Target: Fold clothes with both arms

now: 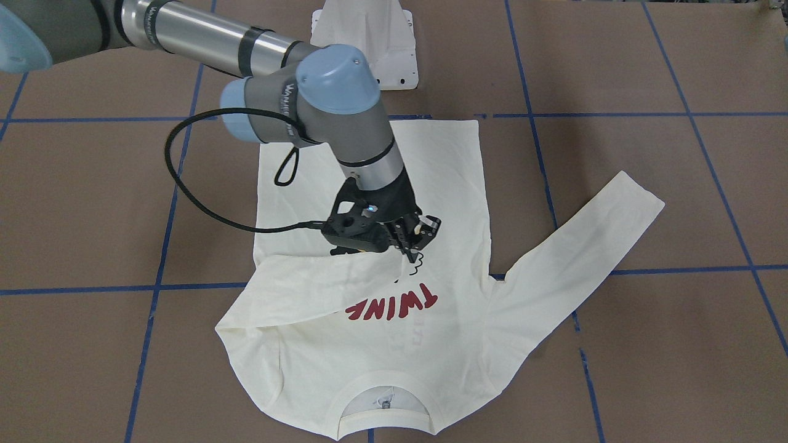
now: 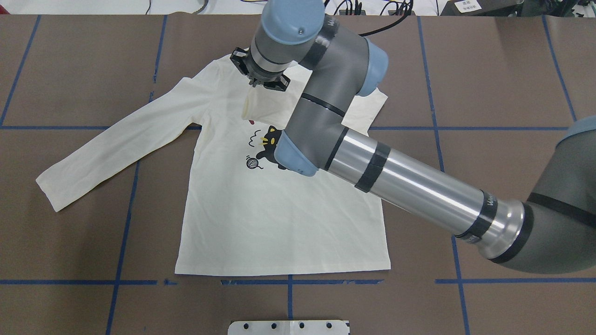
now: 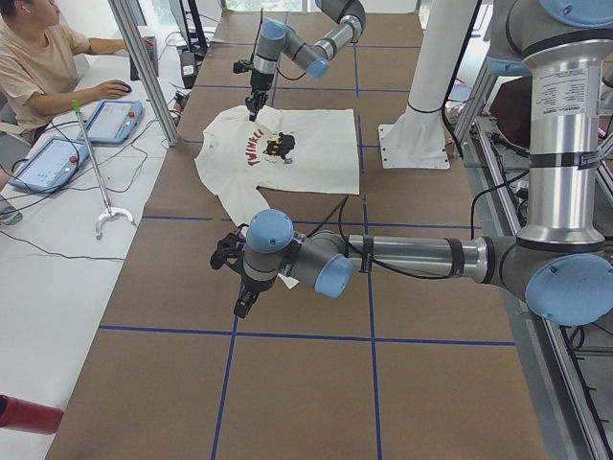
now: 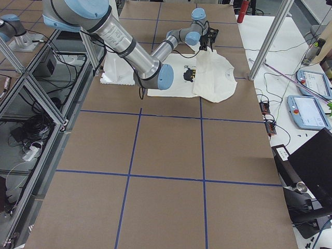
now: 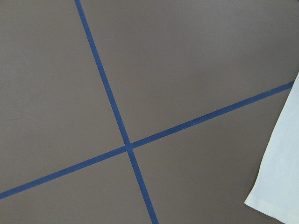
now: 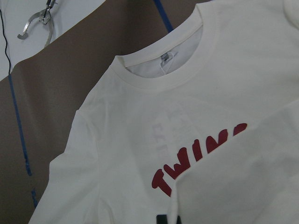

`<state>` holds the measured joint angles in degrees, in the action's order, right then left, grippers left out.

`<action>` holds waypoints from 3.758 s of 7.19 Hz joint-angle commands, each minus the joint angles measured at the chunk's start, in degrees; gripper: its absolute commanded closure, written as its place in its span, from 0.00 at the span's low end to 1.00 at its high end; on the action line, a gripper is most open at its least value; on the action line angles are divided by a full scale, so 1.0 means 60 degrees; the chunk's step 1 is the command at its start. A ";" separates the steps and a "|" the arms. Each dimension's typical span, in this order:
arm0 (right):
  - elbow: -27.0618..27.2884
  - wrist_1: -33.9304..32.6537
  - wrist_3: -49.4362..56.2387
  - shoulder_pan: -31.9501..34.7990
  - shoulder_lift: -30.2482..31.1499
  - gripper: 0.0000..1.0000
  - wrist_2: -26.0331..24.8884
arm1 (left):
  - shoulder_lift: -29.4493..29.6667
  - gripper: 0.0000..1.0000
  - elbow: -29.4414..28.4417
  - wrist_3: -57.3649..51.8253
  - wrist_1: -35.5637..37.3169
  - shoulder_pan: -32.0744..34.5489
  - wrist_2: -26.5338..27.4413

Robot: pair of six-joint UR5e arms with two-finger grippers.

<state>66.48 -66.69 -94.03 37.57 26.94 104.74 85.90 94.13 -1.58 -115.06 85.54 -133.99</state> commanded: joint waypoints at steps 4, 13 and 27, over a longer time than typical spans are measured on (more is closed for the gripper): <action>-0.2861 0.1520 -0.0017 -0.1045 -0.1721 1.00 -0.1224 | -0.0006 0.00 -0.0044 0.0000 -0.0101 -0.0004 -0.0021; -0.0030 0.1745 -0.0853 -0.1136 0.0604 0.01 -0.1872 | -0.0020 0.00 -0.0146 0.6520 -0.2746 -0.3190 -0.0301; 0.4474 0.0363 -0.0197 0.0446 0.4677 0.00 0.0573 | 0.0243 0.36 -0.1816 0.8130 -0.3660 -0.4808 0.1034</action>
<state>90.92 -64.41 -97.06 39.51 52.54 106.90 87.34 83.61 47.27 -136.98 57.19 -127.79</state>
